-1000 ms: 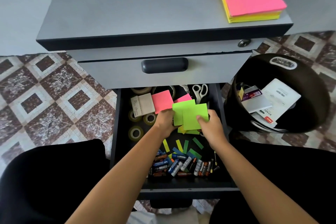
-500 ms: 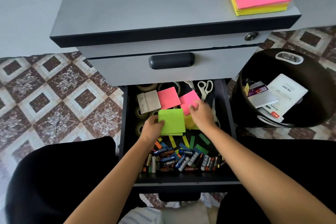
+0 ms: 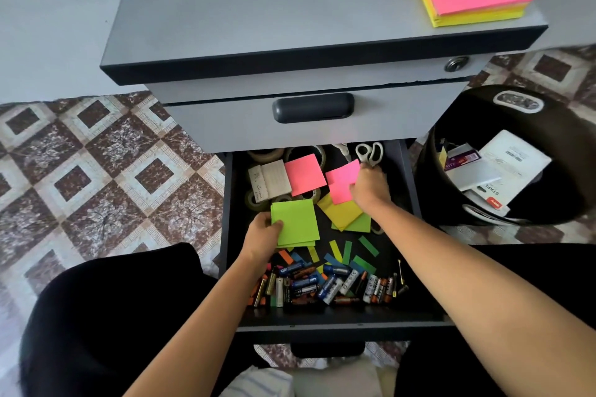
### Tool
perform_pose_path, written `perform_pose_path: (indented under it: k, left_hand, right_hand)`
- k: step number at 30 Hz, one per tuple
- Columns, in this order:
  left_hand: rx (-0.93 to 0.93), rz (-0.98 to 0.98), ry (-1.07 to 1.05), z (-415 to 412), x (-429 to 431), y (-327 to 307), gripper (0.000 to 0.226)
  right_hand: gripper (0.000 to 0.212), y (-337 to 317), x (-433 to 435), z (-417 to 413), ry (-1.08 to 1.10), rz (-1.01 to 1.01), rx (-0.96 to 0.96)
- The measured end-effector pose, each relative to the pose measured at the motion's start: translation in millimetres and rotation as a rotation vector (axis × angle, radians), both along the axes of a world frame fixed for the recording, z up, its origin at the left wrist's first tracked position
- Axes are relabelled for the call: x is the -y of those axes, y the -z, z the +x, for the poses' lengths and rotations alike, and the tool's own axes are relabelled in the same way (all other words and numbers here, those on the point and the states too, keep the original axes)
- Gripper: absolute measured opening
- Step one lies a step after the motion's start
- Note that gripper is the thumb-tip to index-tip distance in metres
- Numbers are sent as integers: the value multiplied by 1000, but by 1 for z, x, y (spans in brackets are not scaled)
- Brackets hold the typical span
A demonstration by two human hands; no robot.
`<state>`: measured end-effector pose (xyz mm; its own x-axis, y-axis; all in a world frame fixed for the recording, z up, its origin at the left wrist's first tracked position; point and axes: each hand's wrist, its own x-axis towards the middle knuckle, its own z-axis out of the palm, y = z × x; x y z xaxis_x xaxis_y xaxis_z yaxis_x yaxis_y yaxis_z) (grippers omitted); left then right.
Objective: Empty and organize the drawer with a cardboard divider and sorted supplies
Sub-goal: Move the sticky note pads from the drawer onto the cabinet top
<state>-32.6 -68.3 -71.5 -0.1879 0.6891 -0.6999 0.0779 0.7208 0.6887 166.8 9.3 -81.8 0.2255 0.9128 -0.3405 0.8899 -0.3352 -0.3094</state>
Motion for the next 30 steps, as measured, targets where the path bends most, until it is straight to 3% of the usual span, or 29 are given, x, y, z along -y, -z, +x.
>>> perform_pose_path:
  k: [3,8,14,19,25,30]
  left_hand:
    - [23,7,0,4,2,-3,30]
    - [19,23,22,12,6,-7,37]
    - [143,16,32,31,11,-17,40]
    - [205,60,7,44,17,-24,32]
    - [31,85,109,47,23,-20,40]
    - [-12,115,112,34,22,-22,39]
  right_hand:
    - [26,-16,9,3,90,45,-168]
    - [25,-45,47,8,186,181,-483]
    - [28,-47,85,-12,363,-26,-796]
    - [32,-32,102,-35,345,-56,-751]
    - [38,-21,110,-47,284,6,-702]
    - [40,-11,88,-29,201,89,-464]
